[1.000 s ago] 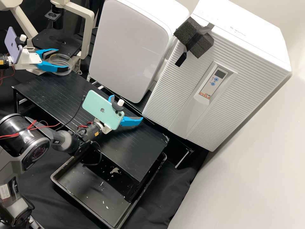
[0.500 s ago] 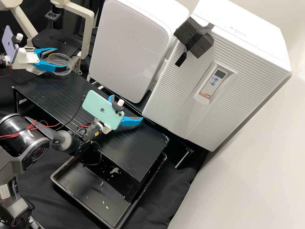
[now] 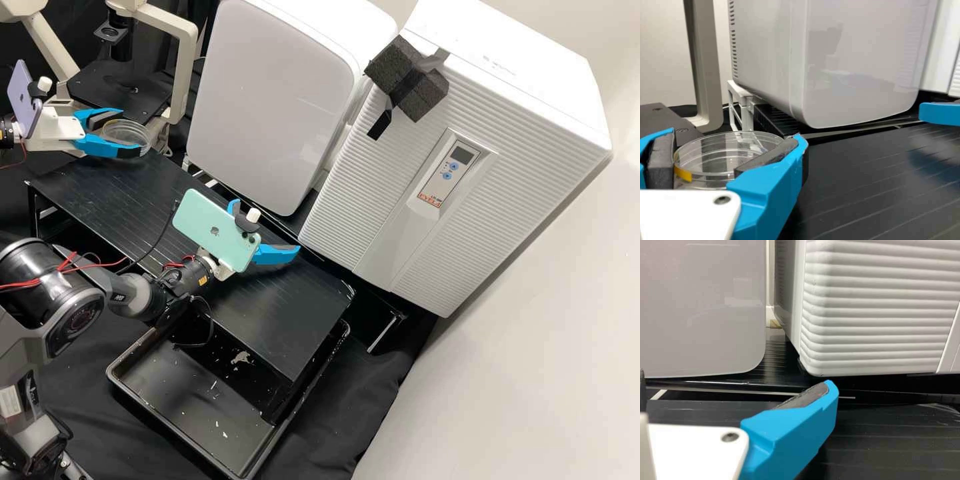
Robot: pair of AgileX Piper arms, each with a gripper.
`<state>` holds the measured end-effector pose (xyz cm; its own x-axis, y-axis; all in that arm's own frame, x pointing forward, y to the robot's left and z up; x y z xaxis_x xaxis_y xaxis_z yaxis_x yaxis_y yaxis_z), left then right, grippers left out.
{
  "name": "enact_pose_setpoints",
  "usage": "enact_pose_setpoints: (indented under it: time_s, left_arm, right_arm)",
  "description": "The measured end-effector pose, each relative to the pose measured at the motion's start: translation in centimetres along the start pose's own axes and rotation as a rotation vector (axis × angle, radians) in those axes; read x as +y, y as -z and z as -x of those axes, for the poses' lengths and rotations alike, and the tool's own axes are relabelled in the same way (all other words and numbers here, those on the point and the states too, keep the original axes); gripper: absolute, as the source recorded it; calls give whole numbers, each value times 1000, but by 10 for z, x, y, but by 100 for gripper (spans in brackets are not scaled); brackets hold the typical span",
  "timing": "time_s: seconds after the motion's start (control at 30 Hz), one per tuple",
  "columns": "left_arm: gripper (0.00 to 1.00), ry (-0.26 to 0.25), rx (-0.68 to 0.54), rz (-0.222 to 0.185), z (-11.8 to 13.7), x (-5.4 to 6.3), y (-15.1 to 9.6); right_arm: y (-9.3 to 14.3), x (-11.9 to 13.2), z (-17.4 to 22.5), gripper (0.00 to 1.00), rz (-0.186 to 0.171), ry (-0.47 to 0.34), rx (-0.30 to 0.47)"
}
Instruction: Place the petri dish on the bench
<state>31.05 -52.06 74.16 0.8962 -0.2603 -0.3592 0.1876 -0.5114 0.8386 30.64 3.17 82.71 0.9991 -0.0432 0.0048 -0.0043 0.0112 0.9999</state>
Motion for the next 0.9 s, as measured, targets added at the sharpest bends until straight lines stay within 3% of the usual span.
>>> enact_pose_setpoints:
  time_s: [0.53,0.9]
  left_arm:
    - [0,-9,23,7,-5,2,7]
    - [0,2,4,-10,-12,-4,8]
  right_arm:
    - [0,0,0,100,0,0,0]
    - [0,0,0,100,0,0,0]
